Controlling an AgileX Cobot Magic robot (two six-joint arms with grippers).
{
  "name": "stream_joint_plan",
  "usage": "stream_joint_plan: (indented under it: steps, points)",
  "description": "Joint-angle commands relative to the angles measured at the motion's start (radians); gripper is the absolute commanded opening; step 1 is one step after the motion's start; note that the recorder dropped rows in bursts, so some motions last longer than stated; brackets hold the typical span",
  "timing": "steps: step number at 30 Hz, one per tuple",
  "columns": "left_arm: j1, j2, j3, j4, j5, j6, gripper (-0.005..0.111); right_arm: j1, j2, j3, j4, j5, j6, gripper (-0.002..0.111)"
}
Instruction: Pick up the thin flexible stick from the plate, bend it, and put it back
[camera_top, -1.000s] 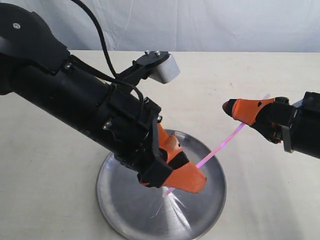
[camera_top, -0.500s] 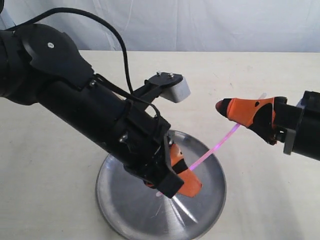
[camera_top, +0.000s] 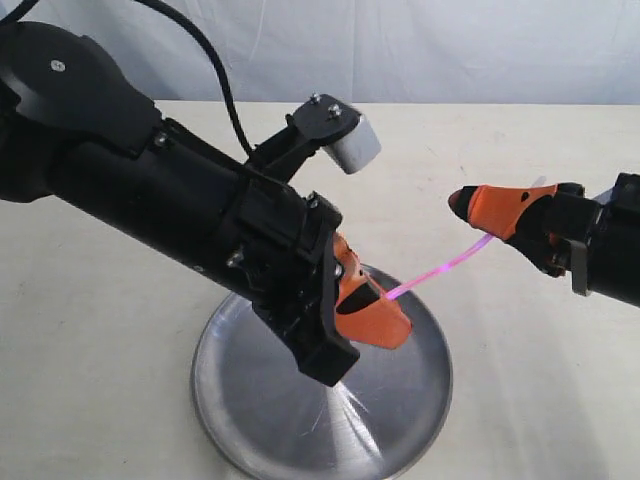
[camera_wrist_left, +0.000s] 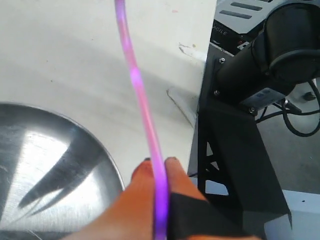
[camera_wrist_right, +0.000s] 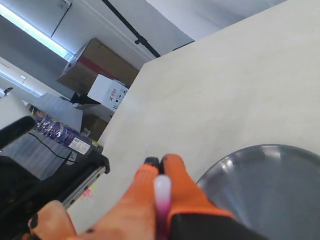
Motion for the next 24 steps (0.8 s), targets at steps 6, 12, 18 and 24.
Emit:
stream_joint_plan:
  steps: [6,12,18,24]
  points:
    - [-0.004,-0.015,-0.019,-0.231,-0.092,0.174,0.0,0.003,-0.003,0.003,-0.047,-0.07,-0.023,0.0]
    - [-0.004,-0.015,-0.019,-0.263,-0.109,0.199,0.0,0.003,-0.003,0.003,-0.112,-0.076,-0.033,-0.001]
    - [-0.004,-0.015,-0.019,-0.263,-0.121,0.199,0.0,0.003,-0.003,0.003,-0.177,-0.076,-0.088,-0.001]
    - [-0.004,-0.015,-0.019,-0.263,-0.169,0.195,0.0,0.039,-0.003,0.0,-0.223,-0.067,-0.168,-0.001]
